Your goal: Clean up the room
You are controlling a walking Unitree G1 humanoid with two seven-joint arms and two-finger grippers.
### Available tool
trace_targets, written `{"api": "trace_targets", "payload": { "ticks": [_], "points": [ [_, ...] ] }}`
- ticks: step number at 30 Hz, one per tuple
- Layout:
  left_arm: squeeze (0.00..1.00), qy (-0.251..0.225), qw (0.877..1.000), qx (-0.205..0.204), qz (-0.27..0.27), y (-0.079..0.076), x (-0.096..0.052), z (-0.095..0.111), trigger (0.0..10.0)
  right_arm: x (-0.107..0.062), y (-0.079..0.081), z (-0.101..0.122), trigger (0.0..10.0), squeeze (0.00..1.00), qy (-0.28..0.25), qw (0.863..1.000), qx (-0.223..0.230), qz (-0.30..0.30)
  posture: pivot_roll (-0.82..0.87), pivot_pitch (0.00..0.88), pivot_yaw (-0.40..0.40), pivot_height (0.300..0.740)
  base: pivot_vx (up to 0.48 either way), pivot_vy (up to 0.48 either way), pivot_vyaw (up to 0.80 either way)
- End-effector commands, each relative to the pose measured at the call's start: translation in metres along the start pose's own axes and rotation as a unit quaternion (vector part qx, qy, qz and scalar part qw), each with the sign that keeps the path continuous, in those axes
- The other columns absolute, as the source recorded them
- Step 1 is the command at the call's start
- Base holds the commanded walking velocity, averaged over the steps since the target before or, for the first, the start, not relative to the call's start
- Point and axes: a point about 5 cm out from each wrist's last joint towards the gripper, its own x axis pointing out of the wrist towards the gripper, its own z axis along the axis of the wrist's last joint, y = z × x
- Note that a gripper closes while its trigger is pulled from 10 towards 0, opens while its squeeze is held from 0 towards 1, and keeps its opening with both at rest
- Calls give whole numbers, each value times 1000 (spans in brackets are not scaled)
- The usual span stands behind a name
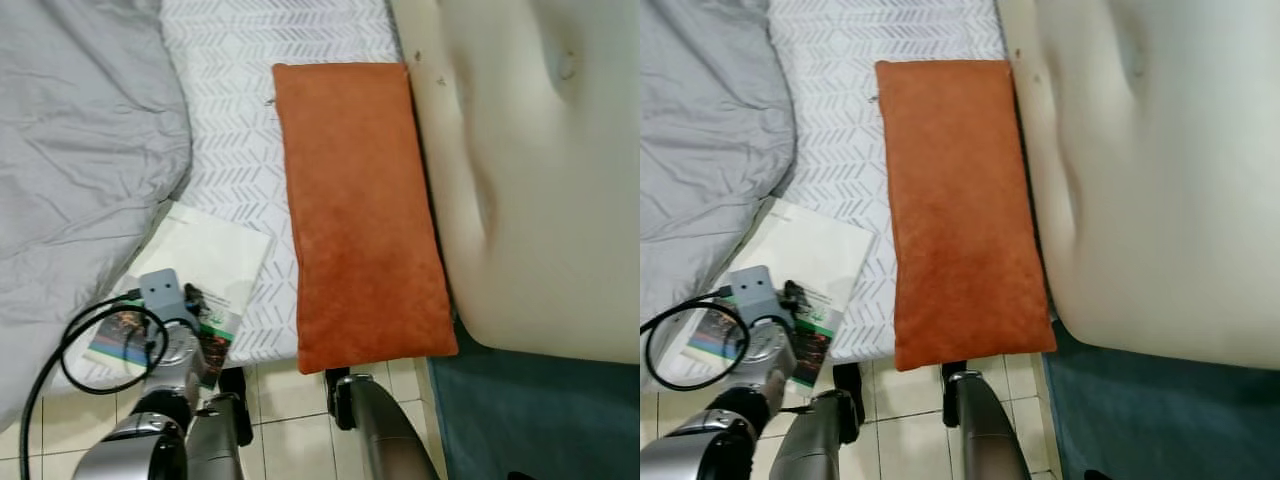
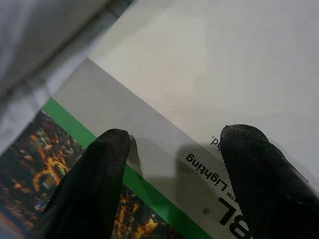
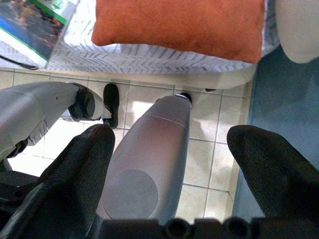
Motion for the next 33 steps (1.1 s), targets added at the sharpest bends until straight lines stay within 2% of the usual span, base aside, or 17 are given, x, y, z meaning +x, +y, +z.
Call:
{"api": "trace_targets", "payload": {
  "ticks": [1, 2, 3, 4, 5, 8, 10, 14, 17, 21, 25, 26, 27, 29, 31, 32, 33],
  "points": [
    [0, 74, 997, 16, -20, -7, -15, -38, 10000, -2, -1, -9, 10000, 0, 25, 1000, 4, -1, -407, 663, -108, 740, 0, 0, 0],
    [0, 75, 996, 17, -38, -17, -16, -35, 10000, -2, -1, -9, 10000, 0, 25, 1000, 3, -1, -411, 659, -110, 740, 0, 0, 0],
    [0, 75, 996, 17, -38, -17, -16, -35, 10000, -2, -1, -9, 10000, 0, 25, 1000, 3, -1, -411, 659, -110, 740, 0, 0, 0],
    [0, 70, 996, 13, -61, -35, -16, -27, 10000, -3, -1, -9, 10000, 0, 25, 1000, 1, -1, -411, 659, -105, 740, 0, 0, 0],
    [0, 69, 995, 7, -68, -41, -16, -23, 10000, -3, -1, -9, 10000, 0, 26, 1000, 0, -2, -411, 659, -105, 740, 0, 0, 0],
    [0, 69, 995, -5, -77, -49, -16, -18, 10000, -4, -1, -11, 10000, 0, 28, 1000, 0, -3, -406, 659, -98, 740, 0, 0, 0],
    [0, 69, 993, -30, -86, -62, -16, -8, 10000, -3, -1, -12, 10000, 0, 29, 1000, -1, -3, -414, 651, -98, 740, 0, 0, 0],
    [0, 59, 994, -49, -83, -66, -12, 5, 10000, -2, 0, -11, 10000, 0, 26, 1000, -5, -3, -420, 648, -99, 740, 0, 0, 0],
    [0, 41, 992, -81, -86, -71, -7, 25, 10000, -3, -3, -11, 10000, 0, 26, 1000, -8, -5, -412, 648, -94, 740, 0, 0, 0],
    [0, 49, 985, -129, -99, -80, -11, 26, 10000, -2, -3, -14, 10000, 0, 29, 1000, -9, -1, -391, 653, -91, 740, 0, 0, 0],
    [0, 9, 980, -152, -129, -96, -16, 39, 10000, 1, -2, -12, 10000, 0, 24, 1000, -10, 1, -376, 652, -90, 740, 0, 0, 0],
    [0, 9, 980, -152, -129, -96, -16, 39, 10000, 1, -2, -12, 10000, 0, 24, 1000, -10, 1, -376, 652, -90, 740, 0, 0, 0],
    [0, -19, 977, -155, -144, -102, -19, 47, 10000, 2, -2, -12, 10000, 0, 22, 1000, -9, 1, -363, 655, -86, 740, 0, 0, 0],
    [0, -72, 978, -124, -149, -97, -22, 52, 10000, 4, -2, -12, 10000, 0, 20, 1000, -8, 3, -352, 653, -86, 740, 0, 0, 0],
    [0, -128, 977, -84, -148, -83, -28, 52, 10000, 5, -2, -12, 10000, 0, 17, 1000, -6, 5, -333, 652, -82, 740, 0, 0, 0],
    [0, -128, 977, -84, -148, -83, -28, 52, 10000, 5, -2, -12, 10000, 0, 17, 1000, -6, 5, -333, 652, -82, 740, 0, 0, 0],
    [0, -166, 974, -43, -145, -66, -35, 50, 10000, 7, -2, -13, 10000, 0, 15, 1000, -5, 7, -324, 652, -80, 740, 0, 0, 0]
  ]
}}
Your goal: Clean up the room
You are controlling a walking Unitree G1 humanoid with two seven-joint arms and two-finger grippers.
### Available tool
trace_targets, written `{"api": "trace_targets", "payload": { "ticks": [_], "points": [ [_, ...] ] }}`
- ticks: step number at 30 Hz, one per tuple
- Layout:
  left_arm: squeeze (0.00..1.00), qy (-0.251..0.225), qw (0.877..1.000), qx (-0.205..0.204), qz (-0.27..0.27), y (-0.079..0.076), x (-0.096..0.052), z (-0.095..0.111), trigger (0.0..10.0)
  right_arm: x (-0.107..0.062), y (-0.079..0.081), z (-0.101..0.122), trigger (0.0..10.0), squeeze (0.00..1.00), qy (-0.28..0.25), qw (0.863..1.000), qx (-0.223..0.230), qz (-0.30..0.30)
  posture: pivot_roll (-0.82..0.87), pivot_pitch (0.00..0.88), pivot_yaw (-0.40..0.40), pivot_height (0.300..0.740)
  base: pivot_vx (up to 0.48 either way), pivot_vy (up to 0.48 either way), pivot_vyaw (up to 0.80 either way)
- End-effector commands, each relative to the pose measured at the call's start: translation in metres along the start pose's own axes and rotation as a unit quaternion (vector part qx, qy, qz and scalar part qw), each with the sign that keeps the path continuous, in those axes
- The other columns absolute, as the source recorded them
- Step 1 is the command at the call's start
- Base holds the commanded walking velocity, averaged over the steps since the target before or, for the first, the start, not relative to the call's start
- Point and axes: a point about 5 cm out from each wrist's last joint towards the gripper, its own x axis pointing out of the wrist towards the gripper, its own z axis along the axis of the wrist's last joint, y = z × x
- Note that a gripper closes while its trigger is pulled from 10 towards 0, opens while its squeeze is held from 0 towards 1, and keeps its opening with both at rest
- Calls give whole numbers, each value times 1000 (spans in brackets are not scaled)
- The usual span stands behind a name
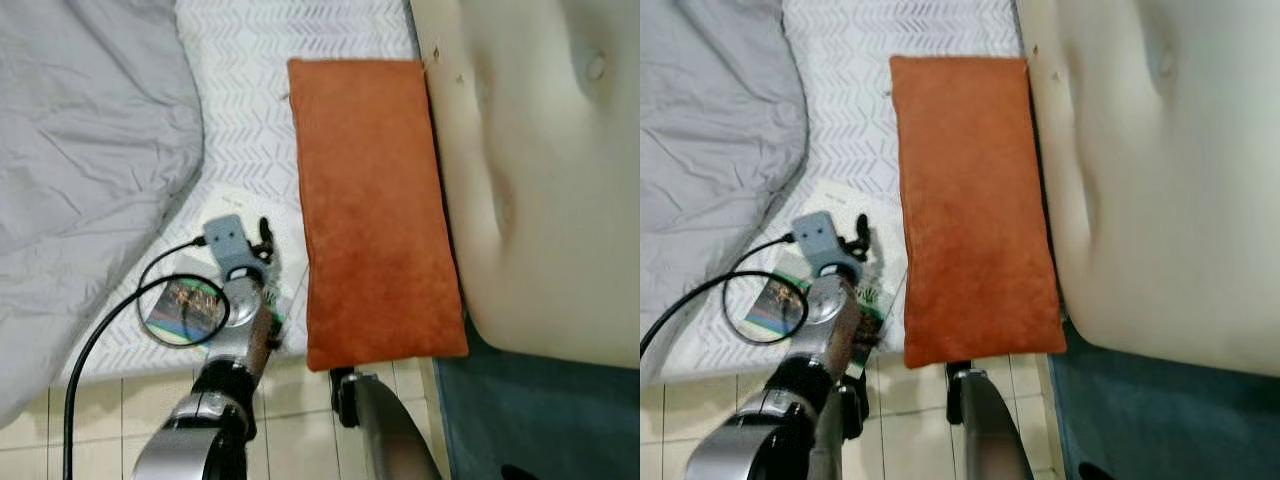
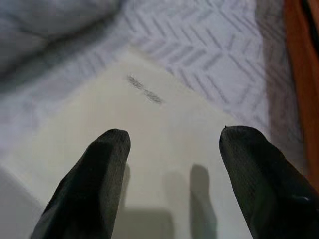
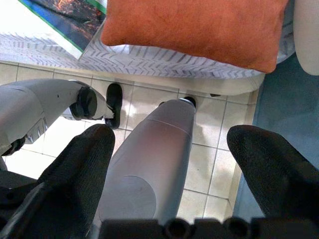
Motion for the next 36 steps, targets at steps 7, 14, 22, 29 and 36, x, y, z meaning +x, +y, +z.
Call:
{"api": "trace_targets", "payload": {
  "ticks": [7, 14, 22, 29, 36],
  "points": [
    [0, -56, 969, 236, -41, 60, -72, 1, 10000, 5, 0, -14, 10000, 0, 26, 999, 20, 5, -282, 651, -73, 740, 0, 0, 0],
    [0, 14, 958, 286, -21, 95, -137, -28, 10000, 15, 1, -16, 10000, 0, 19, 999, 21, 14, -253, 642, -76, 740, 0, 0, 0],
    [0, 140, 944, 280, 102, 141, -169, -66, 10000, 15, 4, -17, 10000, 0, 21, 997, 59, 33, -274, 644, -93, 740, 0, 0, 0],
    [0, 160, 934, 294, 123, 154, -184, -72, 10000, 18, 30, -15, 10000, 0, 30, 980, 137, 143, -269, 639, -97, 740, 0, 0, 0],
    [0, 219, 917, 292, 161, 173, -190, -97, 10000, 19, 34, -20, 10000, 0, 47, 976, 136, 164, -270, 645, -102, 740, 0, 0, 0]
  ]
}}
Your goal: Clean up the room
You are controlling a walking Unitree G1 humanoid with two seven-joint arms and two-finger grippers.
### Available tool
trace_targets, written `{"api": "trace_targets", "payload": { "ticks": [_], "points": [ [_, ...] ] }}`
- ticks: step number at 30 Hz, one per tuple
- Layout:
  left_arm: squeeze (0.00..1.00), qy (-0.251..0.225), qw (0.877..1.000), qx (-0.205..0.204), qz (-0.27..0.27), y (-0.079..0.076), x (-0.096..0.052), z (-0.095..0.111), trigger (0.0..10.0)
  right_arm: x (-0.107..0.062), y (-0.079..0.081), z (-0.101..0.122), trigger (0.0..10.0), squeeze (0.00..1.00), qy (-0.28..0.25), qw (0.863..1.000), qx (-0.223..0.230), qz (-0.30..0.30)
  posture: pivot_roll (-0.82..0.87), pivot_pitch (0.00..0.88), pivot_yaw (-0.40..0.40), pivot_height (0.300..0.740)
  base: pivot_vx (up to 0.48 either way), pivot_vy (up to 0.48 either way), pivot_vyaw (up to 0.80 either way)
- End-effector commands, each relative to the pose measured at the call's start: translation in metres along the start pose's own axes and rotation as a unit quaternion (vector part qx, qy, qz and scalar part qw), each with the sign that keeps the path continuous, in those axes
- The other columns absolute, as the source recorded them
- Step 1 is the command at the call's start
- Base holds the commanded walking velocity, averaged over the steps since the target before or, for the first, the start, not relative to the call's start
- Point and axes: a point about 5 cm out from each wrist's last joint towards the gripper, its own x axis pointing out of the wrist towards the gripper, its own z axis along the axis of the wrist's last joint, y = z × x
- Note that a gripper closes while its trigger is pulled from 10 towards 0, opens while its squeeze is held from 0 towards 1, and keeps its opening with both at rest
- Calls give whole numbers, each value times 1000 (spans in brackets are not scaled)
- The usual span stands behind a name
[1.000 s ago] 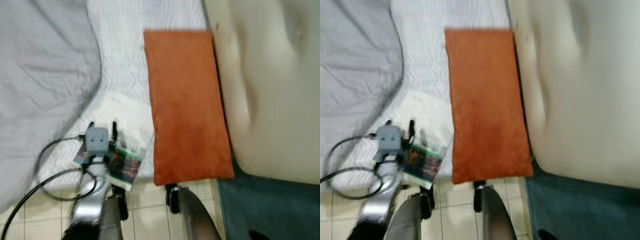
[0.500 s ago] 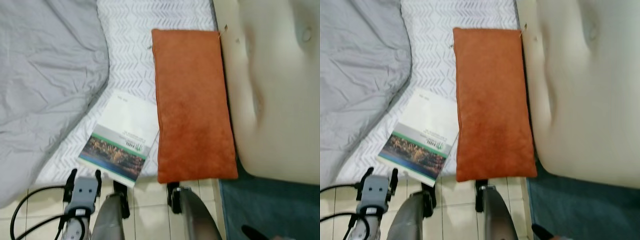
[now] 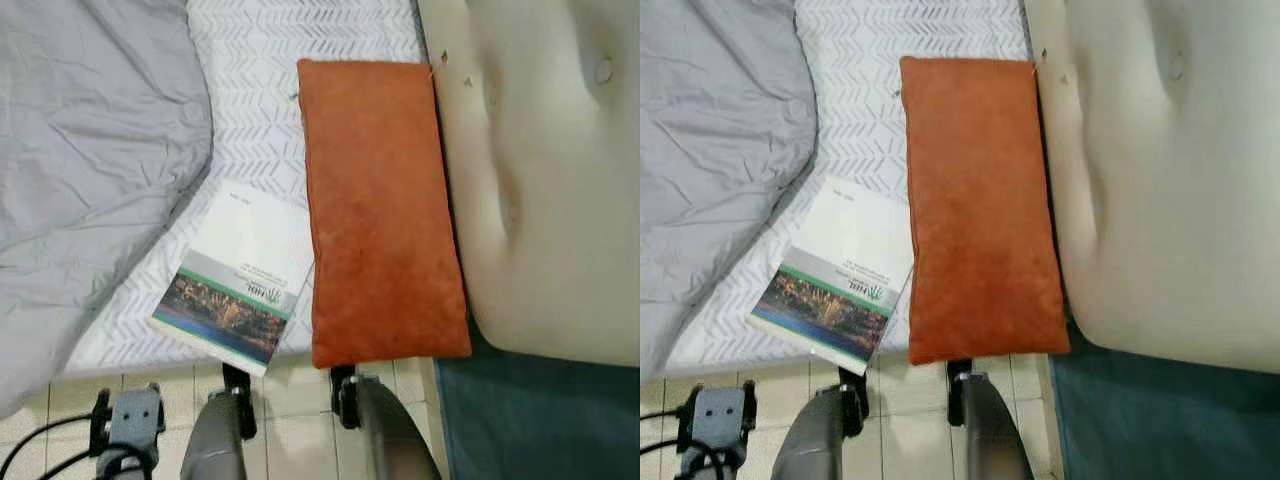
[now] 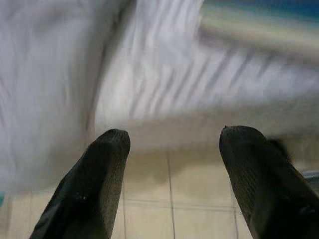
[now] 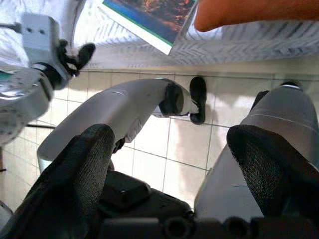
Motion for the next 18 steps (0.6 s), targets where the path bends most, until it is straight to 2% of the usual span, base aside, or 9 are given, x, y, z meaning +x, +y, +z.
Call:
{"api": "trace_targets", "payload": {
  "ticks": [1, 2, 5, 9, 10, 11, 18],
  "points": [
    [0, 73, 997, 5, 9, 0, -8, -32, 10000, -2, 0, -11, 10000, 0, 35, 999, 21, 4, -271, 647, -101, 740, 0, 0, 0],
    [0, 73, 997, 5, 9, 0, -8, -32, 10000, -2, 0, -11, 10000, 0, 35, 999, 21, 4, -271, 647, -101, 740, 0, 0, 0],
    [0, 84, 996, 5, 2, -14, 8, -30, 10000, 0, 8, -12, 10000, 0, 40, 998, 29, 34, -293, 649, -110, 740, 0, 0, 0],
    [0, 68, 998, 12, -1, -21, 28, -16, 10000, 1, 11, -12, 10000, 0, 43, 998, 24, 44, -303, 646, -112, 740, 0, 0, 0],
    [0, 68, 998, 12, -1, -21, 28, -16, 10000, 1, 11, -12, 10000, 0, 43, 998, 24, 44, -303, 646, -112, 740, 0, 0, 0],
    [0, 61, 998, 15, -5, -25, 36, -8, 10000, 0, 10, -13, 10000, 0, 45, 998, 23, 41, -308, 648, -108, 740, 0, 0, 0],
    [0, 73, 997, 30, -17, -34, 43, -6, 10000, -3, 12, -17, 10000, 0, 52, 998, 25, 36, -317, 650, -100, 740, 0, 0, 0]
  ]
}}
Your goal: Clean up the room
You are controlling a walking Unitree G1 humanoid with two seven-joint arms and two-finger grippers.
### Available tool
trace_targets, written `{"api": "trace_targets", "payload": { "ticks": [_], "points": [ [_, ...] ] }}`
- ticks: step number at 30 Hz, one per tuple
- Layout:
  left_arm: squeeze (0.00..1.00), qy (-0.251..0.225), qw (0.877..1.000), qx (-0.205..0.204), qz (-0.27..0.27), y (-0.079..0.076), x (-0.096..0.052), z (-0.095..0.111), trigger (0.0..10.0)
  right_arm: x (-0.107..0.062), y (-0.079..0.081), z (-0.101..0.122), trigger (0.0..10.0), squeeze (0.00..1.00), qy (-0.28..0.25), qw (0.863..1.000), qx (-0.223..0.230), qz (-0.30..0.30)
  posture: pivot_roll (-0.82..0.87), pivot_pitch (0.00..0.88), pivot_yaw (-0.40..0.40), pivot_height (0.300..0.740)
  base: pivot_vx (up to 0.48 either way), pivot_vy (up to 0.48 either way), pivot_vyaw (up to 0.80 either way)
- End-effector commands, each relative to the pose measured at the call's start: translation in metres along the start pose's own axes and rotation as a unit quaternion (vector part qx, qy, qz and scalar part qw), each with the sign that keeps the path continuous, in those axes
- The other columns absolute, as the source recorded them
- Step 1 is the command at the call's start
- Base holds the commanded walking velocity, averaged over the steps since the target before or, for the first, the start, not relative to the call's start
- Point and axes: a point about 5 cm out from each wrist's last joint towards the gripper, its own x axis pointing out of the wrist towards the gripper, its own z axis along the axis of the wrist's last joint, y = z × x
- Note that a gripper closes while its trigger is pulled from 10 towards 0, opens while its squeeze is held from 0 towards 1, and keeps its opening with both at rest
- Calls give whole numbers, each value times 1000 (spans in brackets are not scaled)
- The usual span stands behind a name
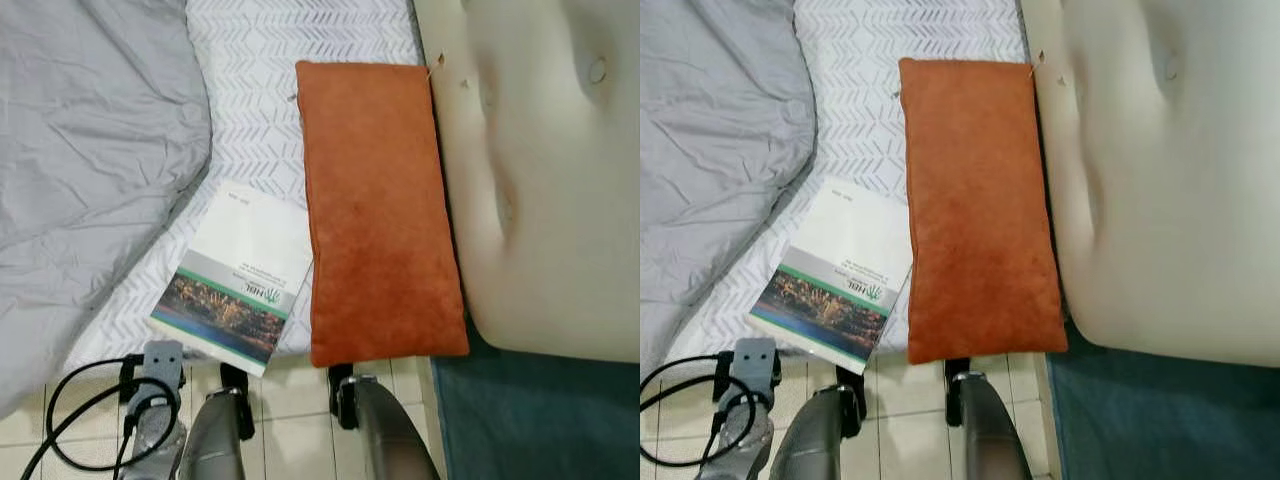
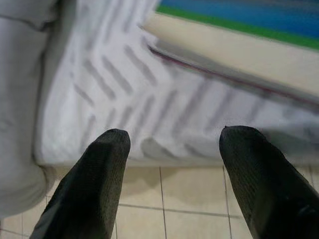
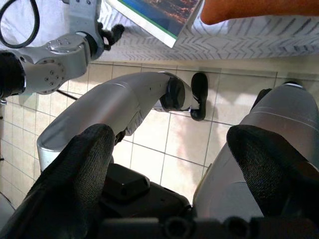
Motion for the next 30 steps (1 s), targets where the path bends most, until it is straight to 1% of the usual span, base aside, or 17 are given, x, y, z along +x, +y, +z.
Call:
{"api": "trace_targets", "payload": {
  "ticks": [1, 4, 7, 8, 9, 11, 13, 15, 16, 17, 18, 20, 21, 25, 30],
  "points": [
    [0, 53, 998, 15, -14, -7, -15, -28, 10000, -3, 12, -16, 10000, 0, 40, 998, 36, 23, -315, 651, -97, 740, 0, 0, 0],
    [0, 46, 998, 12, -39, -22, -16, -22, 10000, -4, 12, -19, 10000, 0, 46, 998, 31, 22, -313, 650, -94, 740, 0, 0, 0],
    [0, 38, 997, -4, -69, -43, -23, -16, 10000, -5, 12, -21, 10000, 0, 50, 998, 27, 21, -307, 644, -84, 740, 0, 0, 0],
    [0, 38, 997, -4, -69, -43, -23, -16, 10000, -5, 12, -21, 10000, 0, 50, 998, 27, 21, -307, 644, -84, 740, 0, 0, 0],
    [0, 29, 995, -14, -93, -59, -30, -12, 10000, -6, 10, -22, 10000, 0, 52, 998, 24, 19, -306, 637, -80, 740, 0, 0, 0],
    [0, 21, 993, -23, -113, -72, -37, -7, 10000, -7, 9, -22, 10000, 0, 52, 998, 22, 16, -305, 637, -78, 740, 0, 0, 0],
    [0, 17, 992, -31, -122, -80, -40, -4, 10000, -6, 8, -22, 10000, 0, 51, 998, 20, 15, -306, 634, -78, 740, 0, 0, 0],
    [0, 15, 991, -33, -125, -82, -40, -2, 10000, -6, 8, -22, 10000, 0, 51, 998, 20, 15, -306, 634, -78, 740, 0, 0, 0],
    [0, 8, 991, -36, -132, -87, -40, 3, 10000, -6, 8, -22, 10000, 0, 50, 998, 19, 15, -307, 632, -77, 740, 0, 0, 0],
    [0, -11, 988, -39, -147, -95, -40, 14, 10000, -5, 8, -22, 10000, 0, 49, 999, 17, 16, -308, 632, -77, 740, 0, 0, 0],
    [0, -11, 988, -39, -147, -95, -40, 14, 10000, -5, 8, -22, 10000, 0, 49, 999, 17, 16, -308, 632, -77, 740, 0, 0, 0],
    [0, -23, 986, -41, -160, -102, -39, 24, 10000, -5, 9, -22, 10000, 0, 48, 999, 15, 17, -307, 633, -76, 740, 0, 0, 0],
    [0, -23, 986, -41, -160, -102, -39, 24, 10000, -5, 9, -22, 10000, 0, 48, 999, 15, 17, -307, 633, -76, 740, 0, 0, 0],
    [0, -43, 982, -47, -180, -115, -37, 45, 10000, -6, 10, -24, 10000, 0, 51, 998, 14, 19, -305, 630, -69, 740, 0, 0, 0],
    [0, -41, 979, -68, -188, -121, -39, 51, 10000, -6, 9, -25, 10000, 0, 53, 998, 10, 17, -304, 627, -66, 740, 0, 0, 0]
  ]
}}
